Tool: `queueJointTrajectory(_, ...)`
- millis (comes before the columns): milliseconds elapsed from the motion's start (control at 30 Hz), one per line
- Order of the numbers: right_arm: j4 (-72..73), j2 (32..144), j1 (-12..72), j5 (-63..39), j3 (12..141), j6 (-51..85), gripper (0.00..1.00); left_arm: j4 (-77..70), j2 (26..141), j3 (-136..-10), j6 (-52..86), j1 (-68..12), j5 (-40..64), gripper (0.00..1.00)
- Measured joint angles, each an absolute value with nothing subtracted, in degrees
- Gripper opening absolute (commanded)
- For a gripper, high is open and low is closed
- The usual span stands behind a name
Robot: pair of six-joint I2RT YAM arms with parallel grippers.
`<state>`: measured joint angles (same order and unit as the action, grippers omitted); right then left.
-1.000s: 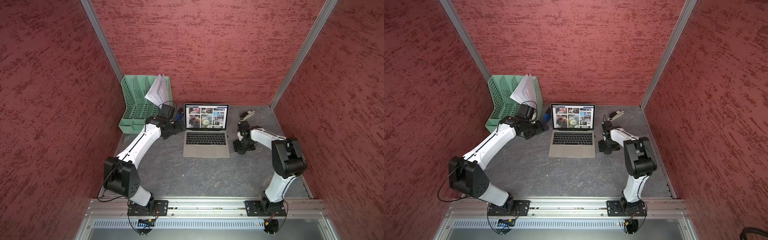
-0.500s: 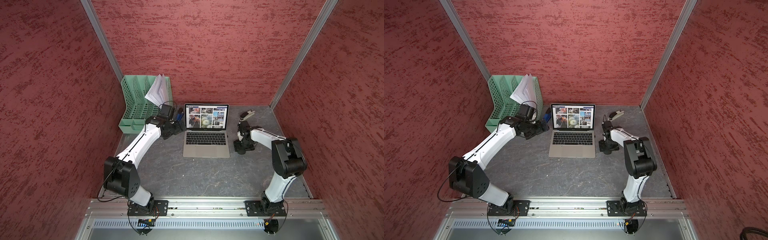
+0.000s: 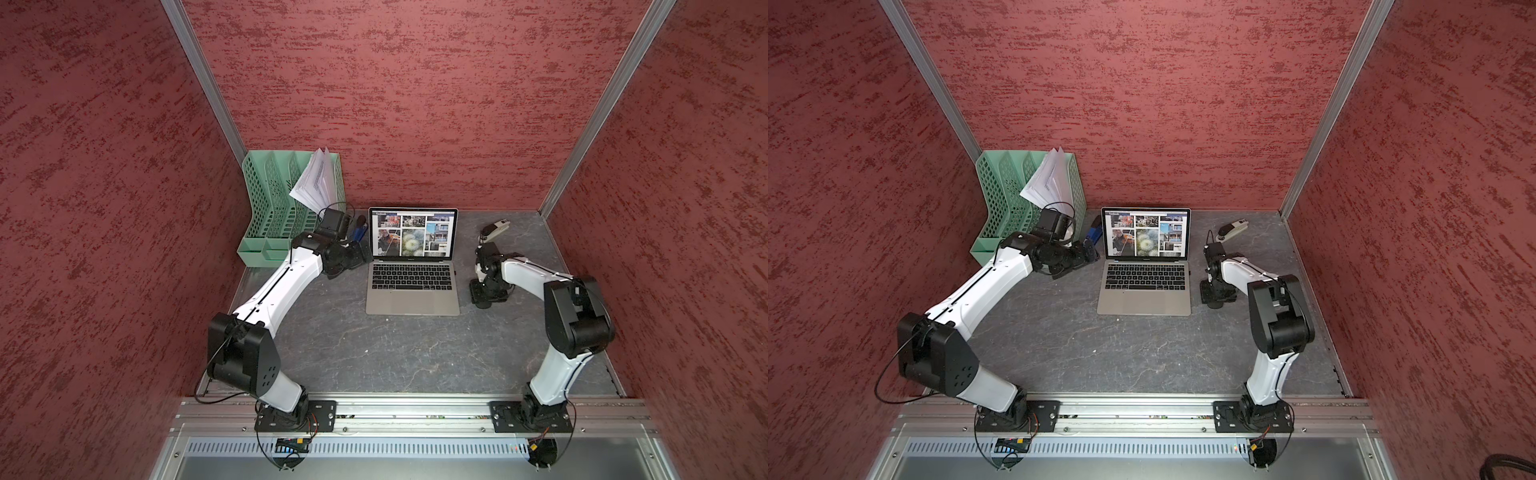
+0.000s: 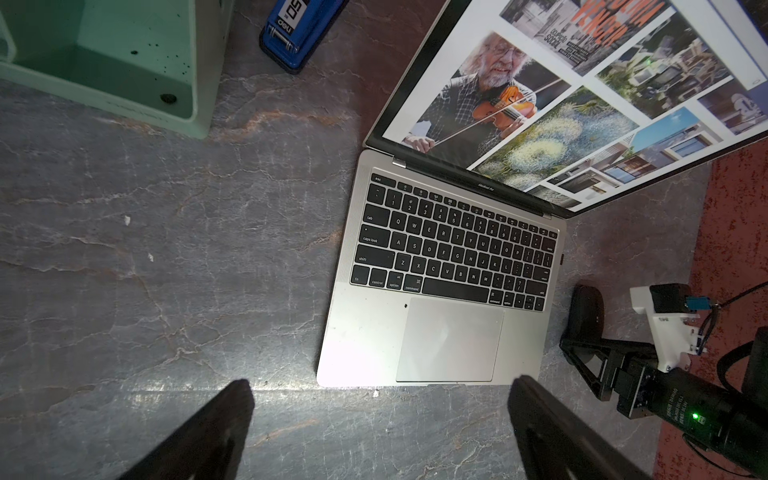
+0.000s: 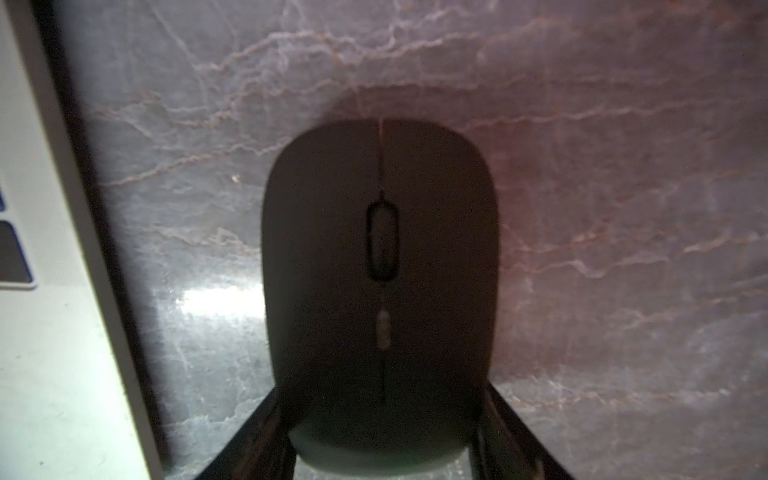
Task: Remove the wireless mouse receiver from the laptop
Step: Pick up the mouse from the center of the board.
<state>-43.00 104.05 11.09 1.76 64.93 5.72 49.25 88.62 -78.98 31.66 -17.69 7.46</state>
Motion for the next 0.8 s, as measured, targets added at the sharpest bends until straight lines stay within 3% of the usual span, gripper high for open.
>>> queueJointTrajectory(133,-43.0,104.0,11.1,1.7,64.9,5.7,0.34,49.2,88.6,-79.0,31.6,-17.8,7.5,1.0)
queueJointTrajectory(300,-43.5,101.3,11.2,-0.1,64.9,5.0,0.35,48.9,88.6,-79.5,28.9,-18.0,8.6,1.0)
queueJointTrajectory(467,-44.8,91.0,13.3,-5.1,66.8,1.3,0.37,48.9,88.6,-84.0,23.3,-17.8,14.9,1.0)
queueJointTrajectory(600,-44.9,84.4,19.0,-9.8,71.7,-2.6,0.37,48.0,87.9,-88.2,21.5,-16.5,24.5,1.0)
queueJointTrajectory(800,-46.9,83.6,29.7,-11.9,78.9,-8.9,0.36,43.2,86.7,-86.7,27.3,-15.1,39.2,1.0)
